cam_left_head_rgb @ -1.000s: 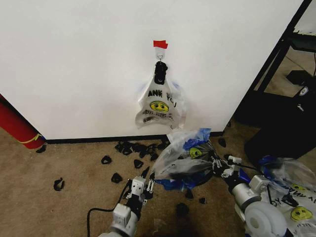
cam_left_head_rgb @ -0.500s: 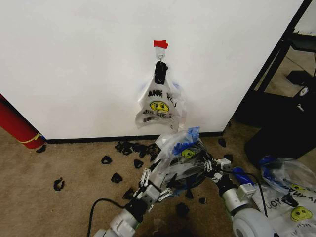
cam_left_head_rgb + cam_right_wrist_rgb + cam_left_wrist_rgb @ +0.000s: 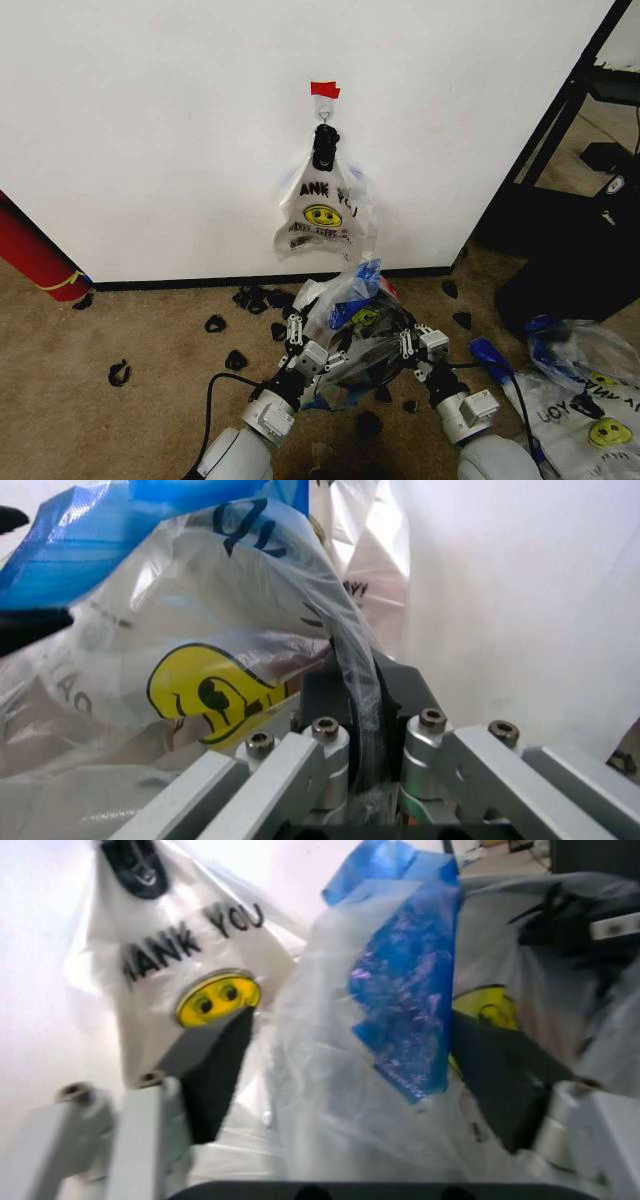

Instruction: Pick up the garbage bag from the wall and place it over the trash bin.

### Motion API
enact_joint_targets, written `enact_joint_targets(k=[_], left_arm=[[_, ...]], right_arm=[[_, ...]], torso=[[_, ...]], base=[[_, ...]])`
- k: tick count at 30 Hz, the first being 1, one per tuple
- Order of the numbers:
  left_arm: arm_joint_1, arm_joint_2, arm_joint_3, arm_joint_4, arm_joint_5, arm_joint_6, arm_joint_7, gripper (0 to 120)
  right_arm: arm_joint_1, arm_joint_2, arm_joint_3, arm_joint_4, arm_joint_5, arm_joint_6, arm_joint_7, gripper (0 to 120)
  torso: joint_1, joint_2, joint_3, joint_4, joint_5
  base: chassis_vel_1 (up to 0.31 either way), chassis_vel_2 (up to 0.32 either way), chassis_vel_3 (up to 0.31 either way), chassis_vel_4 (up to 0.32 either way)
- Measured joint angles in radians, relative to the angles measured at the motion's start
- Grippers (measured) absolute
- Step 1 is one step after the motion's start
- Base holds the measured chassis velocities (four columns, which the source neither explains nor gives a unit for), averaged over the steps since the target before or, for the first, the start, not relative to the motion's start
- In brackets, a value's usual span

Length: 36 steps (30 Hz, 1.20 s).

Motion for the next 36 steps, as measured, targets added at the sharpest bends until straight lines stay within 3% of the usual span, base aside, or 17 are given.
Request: enact_joint_targets(k=[4,14,19,27,30,36], left_arm=[[-0.003,-0.006,-0.009,0.005,-0.003,0.014,-0.01,52],[0.007,-0.023,-0.009,-0.01,-0.01,0.006,-0.007,19],[0.016,-0.015,-0.011,-0.034,-0.093,-0.01,0.009,0],[-0.013,-0.003,-0.039,-0.045,-0.336,0.048,-0.011,0],[-0.051,0.012,-0.076,-0.044,-0.504,0.115,-0.057,0],[-0.055,0.037,-0.123,-0.02,-0.559,0.148,-0.06,0]], right_arm=[[-0.005,0.001,0.0,0.002,-0.012,0.01,-0.004,1],[-0.012,-0.01,0.01,0.015,-0.01,0.014,-0.009,1],[-0.013,-0.02,0.031,0.004,-0.005,0.02,-0.022,1],[-0.017,-0.042,0.121,-0.03,0.037,0.094,-0.168,1],[-0.017,-0.074,0.184,-0.064,0.114,0.144,-0.311,1],[0.002,-0.105,0.215,-0.11,0.291,0.172,-0.44,1]], torso=[[0.0,0.0,0.0,0.0,0.0],[0.0,0.0,0.0,0.0,0.0],[0.0,0.0,0.0,0.0,0.0],[0.0,0.0,0.0,-0.0001,0.0],[0.0,0.0,0.0,-0.0001,-0.0001],[0.0,0.0,0.0,0.0,0.0]], base=[[0.0,0.0,0.0,0.0],[0.0,0.0,0.0,0.0],[0.0,0.0,0.0,0.0],[0.0,0.0,0.0,0.0],[0.0,0.0,0.0,0.0],[0.0,0.0,0.0,0.0]])
